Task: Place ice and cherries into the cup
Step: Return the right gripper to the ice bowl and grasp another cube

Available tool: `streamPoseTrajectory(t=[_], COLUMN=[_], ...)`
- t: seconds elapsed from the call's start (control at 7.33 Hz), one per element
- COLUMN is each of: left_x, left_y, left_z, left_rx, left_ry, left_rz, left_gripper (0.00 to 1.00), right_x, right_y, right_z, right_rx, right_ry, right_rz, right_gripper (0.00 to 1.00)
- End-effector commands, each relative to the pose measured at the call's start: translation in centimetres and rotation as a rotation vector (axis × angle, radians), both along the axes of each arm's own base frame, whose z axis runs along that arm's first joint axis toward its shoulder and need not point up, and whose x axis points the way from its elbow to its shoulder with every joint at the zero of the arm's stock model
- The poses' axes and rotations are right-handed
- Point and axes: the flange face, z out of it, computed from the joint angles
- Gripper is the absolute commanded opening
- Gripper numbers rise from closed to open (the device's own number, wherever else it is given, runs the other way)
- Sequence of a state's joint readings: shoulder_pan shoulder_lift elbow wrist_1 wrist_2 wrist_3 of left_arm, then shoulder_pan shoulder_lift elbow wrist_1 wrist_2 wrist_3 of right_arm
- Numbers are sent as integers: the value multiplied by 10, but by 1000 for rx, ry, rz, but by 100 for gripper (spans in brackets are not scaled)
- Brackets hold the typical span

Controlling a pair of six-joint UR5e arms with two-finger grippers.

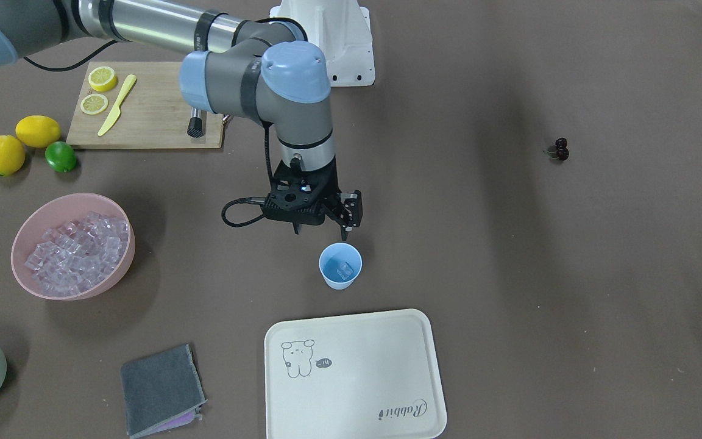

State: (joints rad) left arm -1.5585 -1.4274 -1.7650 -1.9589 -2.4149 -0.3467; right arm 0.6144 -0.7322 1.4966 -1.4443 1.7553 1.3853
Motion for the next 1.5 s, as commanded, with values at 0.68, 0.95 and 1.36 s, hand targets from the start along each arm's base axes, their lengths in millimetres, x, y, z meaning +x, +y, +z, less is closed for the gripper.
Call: streamPoseTrajectory(t=[0.68, 0.95, 1.36], left_x=[0, -1, -1], left_y=[4, 4, 5], left_z=[-3, -3, -2], left_rx=[28, 27, 26], left_ry=[4, 3, 3], left_rz=[-5, -8, -8], left_gripper=[98, 98, 98], right_x=[222, 222, 238], right_y=[-16, -21, -37], right_z=[220, 223, 250], right_rx=[181, 283, 121], right_ry=[212, 243, 239], right_rz=[-340, -442, -317], right_gripper=[99, 99, 98])
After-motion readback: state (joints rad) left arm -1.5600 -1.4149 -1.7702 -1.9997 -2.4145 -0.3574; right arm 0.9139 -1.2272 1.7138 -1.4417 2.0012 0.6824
